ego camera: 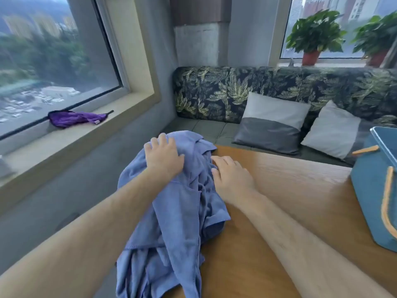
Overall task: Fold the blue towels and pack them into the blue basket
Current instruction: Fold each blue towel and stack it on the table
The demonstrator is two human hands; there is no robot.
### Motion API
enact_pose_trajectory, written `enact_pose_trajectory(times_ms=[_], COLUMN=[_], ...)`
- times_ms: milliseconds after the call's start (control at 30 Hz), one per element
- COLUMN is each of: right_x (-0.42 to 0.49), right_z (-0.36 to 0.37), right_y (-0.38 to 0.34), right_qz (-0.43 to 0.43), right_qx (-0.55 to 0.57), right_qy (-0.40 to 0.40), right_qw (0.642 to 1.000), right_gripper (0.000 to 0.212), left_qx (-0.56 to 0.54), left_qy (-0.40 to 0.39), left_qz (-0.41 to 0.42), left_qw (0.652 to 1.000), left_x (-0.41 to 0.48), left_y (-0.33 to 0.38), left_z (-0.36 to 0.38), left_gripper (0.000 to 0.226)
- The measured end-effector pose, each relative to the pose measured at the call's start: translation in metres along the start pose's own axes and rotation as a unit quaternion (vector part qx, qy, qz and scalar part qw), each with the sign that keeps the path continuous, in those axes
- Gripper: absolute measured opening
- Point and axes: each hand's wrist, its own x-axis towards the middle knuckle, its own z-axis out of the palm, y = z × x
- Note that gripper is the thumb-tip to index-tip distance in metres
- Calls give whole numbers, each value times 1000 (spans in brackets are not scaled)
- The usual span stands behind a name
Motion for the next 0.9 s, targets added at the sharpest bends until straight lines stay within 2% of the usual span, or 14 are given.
enact_pose_trajectory(times_ms=[67, 167, 233, 367, 433, 533, 600, 700, 733, 767, 833, 900], right_x=[0, 6, 11, 22, 30, 34, 28, 7, -2, -12, -37, -66], right_z=[4, 11, 11, 2, -6, -20, -27, -31, -32, -32, -40, -52], right_y=[-3, -7, -11, -20, -25, -27, -21, -1, 9, 23, 52, 78], right_qz=[4, 22, 24, 19, 77, 159, 195, 229, 238, 246, 263, 283], right_qx=[21, 60, 99, 232, 341, 500, 554, 593, 597, 580, 504, 438], right_qy=[-7, -28, -23, 13, 0, -59, -77, -22, 11, 46, 111, 166], right_qw=[1000, 998, 995, 973, 937, 849, 805, 772, 766, 775, 815, 837], right_gripper=[40, 41, 36, 25, 33, 44, 36, 18, 17, 18, 21, 23], left_qx=[1, -23, -93, -215, -302, -379, -412, -452, -466, -483, -510, -473], left_qy=[-48, -49, -30, 70, 94, 78, 54, 27, 12, -3, -31, -55], left_qz=[-9, 35, 45, 55, 94, 160, 193, 244, 255, 252, 228, 233], left_qw=[999, 998, 994, 972, 944, 908, 889, 857, 847, 839, 829, 848], left_x=[-1, -1, -4, -20, -33, -52, -61, -75, -79, -82, -84, -82], left_y=[-8, -16, -14, -3, 5, 22, 36, 57, 65, 74, 92, 111], left_z=[4, 17, 13, -3, -10, -21, -29, -45, -51, -57, -63, -56], left_gripper=[52, 24, 20, 16, 15, 12, 12, 11, 10, 8, 9, 16])
